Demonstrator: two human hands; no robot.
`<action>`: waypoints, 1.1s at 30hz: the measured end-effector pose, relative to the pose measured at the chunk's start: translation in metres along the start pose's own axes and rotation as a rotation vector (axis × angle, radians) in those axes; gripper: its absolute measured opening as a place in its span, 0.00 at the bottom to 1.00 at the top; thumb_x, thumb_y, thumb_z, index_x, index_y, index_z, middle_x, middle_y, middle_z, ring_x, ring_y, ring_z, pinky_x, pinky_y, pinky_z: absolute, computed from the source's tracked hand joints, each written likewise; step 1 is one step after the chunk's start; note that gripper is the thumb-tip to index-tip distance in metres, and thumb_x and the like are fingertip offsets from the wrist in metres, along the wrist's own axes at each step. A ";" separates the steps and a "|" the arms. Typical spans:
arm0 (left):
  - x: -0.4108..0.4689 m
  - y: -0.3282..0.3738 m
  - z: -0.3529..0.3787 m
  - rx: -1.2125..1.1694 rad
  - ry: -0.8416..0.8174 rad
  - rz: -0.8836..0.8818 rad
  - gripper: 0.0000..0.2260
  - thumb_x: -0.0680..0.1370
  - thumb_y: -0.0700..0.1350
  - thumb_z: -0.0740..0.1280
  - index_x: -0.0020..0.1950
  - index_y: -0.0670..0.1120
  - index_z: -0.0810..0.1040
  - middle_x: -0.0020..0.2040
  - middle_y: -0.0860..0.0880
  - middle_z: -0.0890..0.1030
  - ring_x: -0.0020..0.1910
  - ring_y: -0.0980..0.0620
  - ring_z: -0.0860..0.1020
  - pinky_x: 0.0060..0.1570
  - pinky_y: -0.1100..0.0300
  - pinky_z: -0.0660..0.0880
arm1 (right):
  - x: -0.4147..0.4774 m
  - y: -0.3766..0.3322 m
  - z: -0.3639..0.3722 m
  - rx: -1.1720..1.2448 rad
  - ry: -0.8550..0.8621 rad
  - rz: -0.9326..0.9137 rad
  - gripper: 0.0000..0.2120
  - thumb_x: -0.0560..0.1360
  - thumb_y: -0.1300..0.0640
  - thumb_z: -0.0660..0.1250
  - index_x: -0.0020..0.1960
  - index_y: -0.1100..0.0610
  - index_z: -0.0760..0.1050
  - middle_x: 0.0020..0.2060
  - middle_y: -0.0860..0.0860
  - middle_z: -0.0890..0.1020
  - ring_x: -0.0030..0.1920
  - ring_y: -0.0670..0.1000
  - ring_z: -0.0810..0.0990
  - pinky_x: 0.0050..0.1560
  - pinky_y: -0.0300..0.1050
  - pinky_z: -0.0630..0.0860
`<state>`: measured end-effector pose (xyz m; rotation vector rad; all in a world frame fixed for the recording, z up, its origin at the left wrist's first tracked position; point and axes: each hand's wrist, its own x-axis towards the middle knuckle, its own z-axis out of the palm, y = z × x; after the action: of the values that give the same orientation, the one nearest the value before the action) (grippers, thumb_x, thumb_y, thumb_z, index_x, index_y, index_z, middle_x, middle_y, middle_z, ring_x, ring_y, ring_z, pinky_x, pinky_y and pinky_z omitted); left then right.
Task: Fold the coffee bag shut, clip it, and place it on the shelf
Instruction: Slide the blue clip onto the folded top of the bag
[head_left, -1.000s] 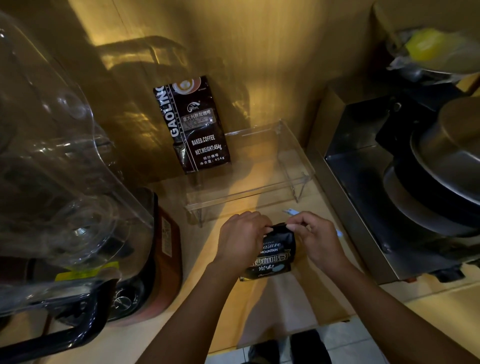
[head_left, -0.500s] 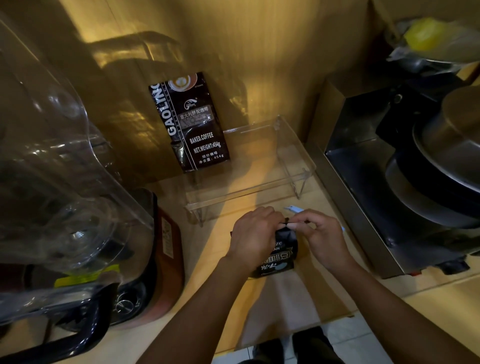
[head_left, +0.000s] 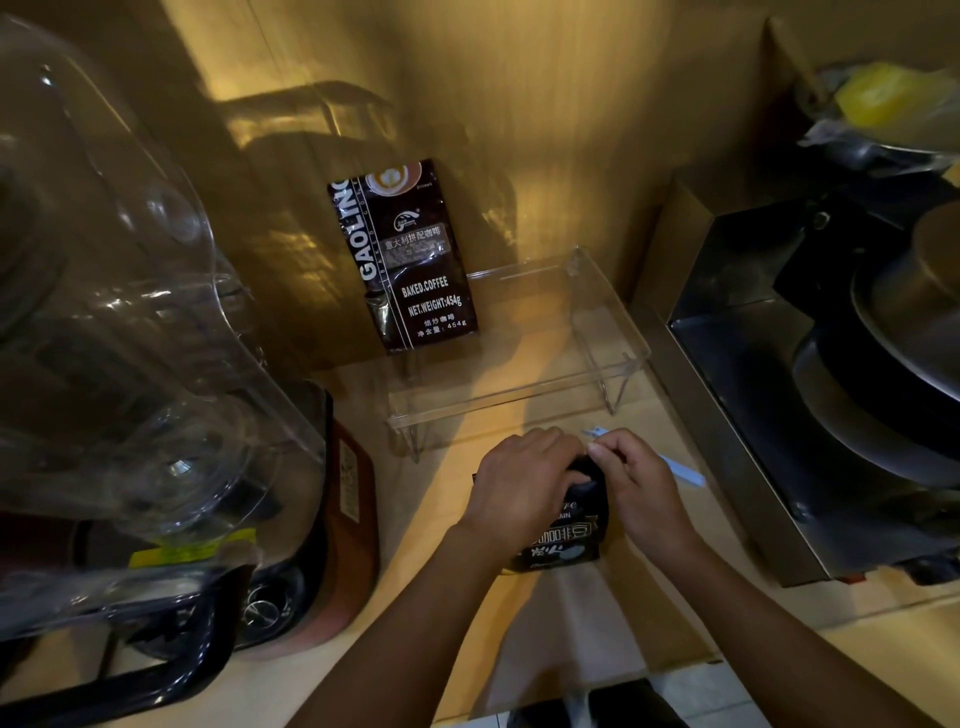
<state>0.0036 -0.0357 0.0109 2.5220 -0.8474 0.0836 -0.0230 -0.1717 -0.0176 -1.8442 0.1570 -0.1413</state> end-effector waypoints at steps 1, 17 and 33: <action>0.001 0.000 -0.002 -0.018 0.006 -0.001 0.05 0.77 0.45 0.62 0.48 0.46 0.75 0.44 0.46 0.80 0.45 0.47 0.75 0.43 0.54 0.70 | 0.000 0.000 -0.001 0.043 0.004 0.009 0.10 0.75 0.62 0.62 0.36 0.53 0.72 0.33 0.49 0.76 0.36 0.45 0.74 0.39 0.41 0.71; 0.003 -0.005 -0.001 -0.027 -0.009 -0.007 0.05 0.77 0.45 0.60 0.46 0.47 0.74 0.44 0.48 0.82 0.44 0.47 0.77 0.46 0.53 0.70 | 0.003 0.006 -0.006 0.127 -0.027 0.033 0.10 0.73 0.65 0.63 0.34 0.55 0.73 0.30 0.48 0.76 0.32 0.39 0.73 0.33 0.30 0.68; -0.005 -0.017 -0.012 -0.127 0.008 -0.089 0.04 0.76 0.44 0.65 0.44 0.44 0.77 0.43 0.46 0.80 0.45 0.47 0.75 0.48 0.52 0.68 | 0.010 0.015 -0.006 0.173 -0.020 0.012 0.14 0.72 0.65 0.65 0.33 0.48 0.75 0.31 0.45 0.77 0.33 0.39 0.74 0.33 0.30 0.71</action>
<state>0.0109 -0.0162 0.0131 2.4347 -0.7129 0.0103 -0.0149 -0.1836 -0.0297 -1.6714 0.1374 -0.1237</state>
